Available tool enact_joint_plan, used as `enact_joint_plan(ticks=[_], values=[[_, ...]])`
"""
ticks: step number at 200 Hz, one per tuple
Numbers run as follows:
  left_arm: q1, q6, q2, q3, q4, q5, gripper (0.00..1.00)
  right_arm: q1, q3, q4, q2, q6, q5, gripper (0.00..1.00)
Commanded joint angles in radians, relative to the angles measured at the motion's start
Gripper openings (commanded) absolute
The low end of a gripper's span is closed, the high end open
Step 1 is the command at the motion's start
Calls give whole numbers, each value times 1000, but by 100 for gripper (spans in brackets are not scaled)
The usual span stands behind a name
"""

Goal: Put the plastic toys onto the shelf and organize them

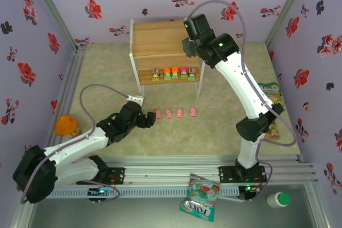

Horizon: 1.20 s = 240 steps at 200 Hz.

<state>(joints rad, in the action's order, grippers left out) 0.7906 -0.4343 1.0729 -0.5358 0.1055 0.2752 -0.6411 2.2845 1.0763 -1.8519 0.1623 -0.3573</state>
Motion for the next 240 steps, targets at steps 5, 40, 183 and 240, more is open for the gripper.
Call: enact_joint_plan(ticks=[5,40,183,240], values=[[-8,11,-14,-16,-1,-9,93,6,13,39,-33,-18,17,31],[-8,13,-18,-16,0,-9,93,5,13,46,-39,-20,46,31],[-8,12,-25,-14,2,-7,93,1,19,83,-61,-24,29,31],[-8,11,-25,-14,2,-8,93,-7,35,84,-54,-24,29,40]])
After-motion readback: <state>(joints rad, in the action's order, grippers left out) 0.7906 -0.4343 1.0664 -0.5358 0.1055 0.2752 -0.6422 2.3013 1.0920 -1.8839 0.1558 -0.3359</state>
